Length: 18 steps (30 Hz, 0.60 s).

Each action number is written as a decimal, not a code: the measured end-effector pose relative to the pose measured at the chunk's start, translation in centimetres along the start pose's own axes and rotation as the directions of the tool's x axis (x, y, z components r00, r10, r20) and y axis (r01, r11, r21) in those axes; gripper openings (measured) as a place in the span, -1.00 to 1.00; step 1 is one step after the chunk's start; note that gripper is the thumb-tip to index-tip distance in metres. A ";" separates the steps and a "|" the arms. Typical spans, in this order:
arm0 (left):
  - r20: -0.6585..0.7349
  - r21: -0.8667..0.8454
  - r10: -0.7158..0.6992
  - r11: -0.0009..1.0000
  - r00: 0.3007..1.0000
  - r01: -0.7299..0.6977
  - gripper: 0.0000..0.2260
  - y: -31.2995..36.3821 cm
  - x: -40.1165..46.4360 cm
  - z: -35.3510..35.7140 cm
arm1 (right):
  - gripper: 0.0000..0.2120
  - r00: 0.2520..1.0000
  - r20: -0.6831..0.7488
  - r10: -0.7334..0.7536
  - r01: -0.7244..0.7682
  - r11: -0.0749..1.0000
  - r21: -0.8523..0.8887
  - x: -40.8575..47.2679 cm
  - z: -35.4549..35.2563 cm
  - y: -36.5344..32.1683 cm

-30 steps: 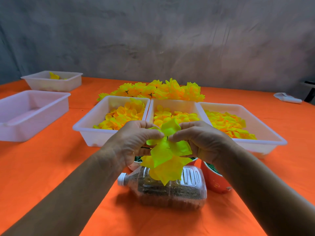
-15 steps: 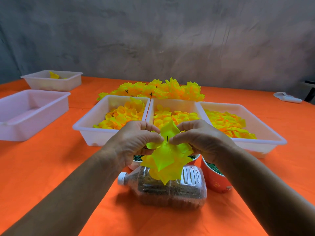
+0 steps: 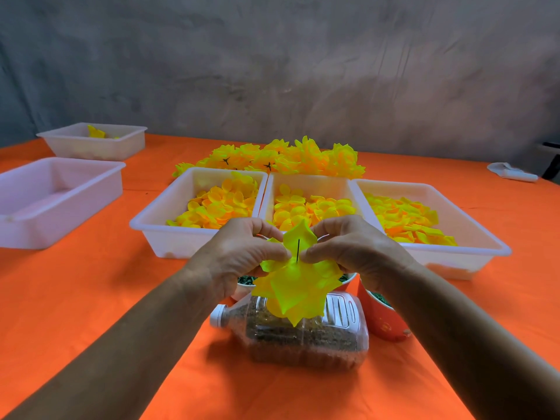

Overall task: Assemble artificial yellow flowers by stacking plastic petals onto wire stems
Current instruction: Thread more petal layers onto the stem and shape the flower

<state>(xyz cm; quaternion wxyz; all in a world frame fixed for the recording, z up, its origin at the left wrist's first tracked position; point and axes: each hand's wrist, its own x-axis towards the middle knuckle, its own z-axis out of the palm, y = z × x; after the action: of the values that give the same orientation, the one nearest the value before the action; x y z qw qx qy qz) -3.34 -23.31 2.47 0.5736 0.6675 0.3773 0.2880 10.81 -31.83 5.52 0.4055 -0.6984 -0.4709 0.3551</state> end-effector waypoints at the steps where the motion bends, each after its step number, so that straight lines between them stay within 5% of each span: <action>1: 0.002 0.005 -0.003 1.000 1.000 0.003 -0.82 0.0 0.0 0.0 | -0.85 1.000 0.001 0.003 -0.003 1.000 -0.003 0.0 0.0 0.1; 18: -0.009 0.049 -0.019 0.999 1.000 0.019 -0.79 -1.2 0.4 0.3 | -0.80 0.999 0.009 0.032 -0.032 0.999 0.023 0.5 0.4 1.2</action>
<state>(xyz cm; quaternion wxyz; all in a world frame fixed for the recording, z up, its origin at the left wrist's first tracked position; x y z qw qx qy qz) -3.09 -23.07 1.27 0.5581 0.6767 0.3931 0.2759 11.06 -31.56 4.23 0.4061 -0.6995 -0.4571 0.3699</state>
